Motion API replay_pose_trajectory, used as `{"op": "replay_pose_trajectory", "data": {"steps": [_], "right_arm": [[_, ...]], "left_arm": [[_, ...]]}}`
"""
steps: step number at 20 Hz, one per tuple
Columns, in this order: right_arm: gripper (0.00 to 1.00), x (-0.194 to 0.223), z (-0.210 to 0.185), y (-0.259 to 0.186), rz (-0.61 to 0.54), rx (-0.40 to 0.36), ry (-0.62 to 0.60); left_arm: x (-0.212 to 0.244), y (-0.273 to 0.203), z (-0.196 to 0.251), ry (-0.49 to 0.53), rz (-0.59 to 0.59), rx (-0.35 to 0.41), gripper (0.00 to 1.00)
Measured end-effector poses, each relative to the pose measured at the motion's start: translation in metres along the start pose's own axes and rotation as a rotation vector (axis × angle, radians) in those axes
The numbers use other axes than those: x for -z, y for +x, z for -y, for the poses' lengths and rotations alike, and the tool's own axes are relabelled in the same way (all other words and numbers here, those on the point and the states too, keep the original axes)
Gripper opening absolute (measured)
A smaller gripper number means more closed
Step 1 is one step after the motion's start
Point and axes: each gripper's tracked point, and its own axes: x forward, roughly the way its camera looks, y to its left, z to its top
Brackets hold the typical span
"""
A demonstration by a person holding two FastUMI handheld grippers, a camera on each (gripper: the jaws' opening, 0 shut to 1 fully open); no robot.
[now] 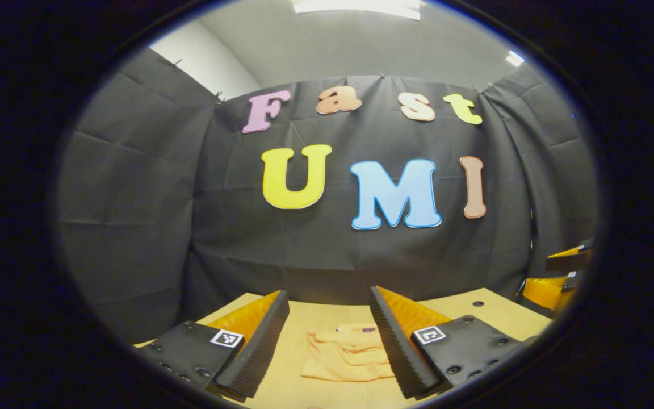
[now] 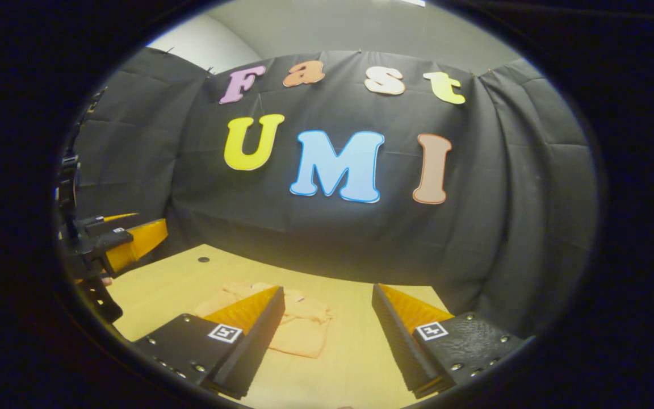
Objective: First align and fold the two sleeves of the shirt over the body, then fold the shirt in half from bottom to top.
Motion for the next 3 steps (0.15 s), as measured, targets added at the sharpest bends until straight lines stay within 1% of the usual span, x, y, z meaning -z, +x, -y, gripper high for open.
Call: {"op": "replay_pose_trajectory", "data": {"steps": [3], "right_arm": [[0.95, 0.0001, -0.0023, -0.0094, -0.005, 0.014, 0.023]], "left_arm": [[0.0004, -0.0018, -0.0024, -0.002, 0.003, 0.025, 0.94]]}}
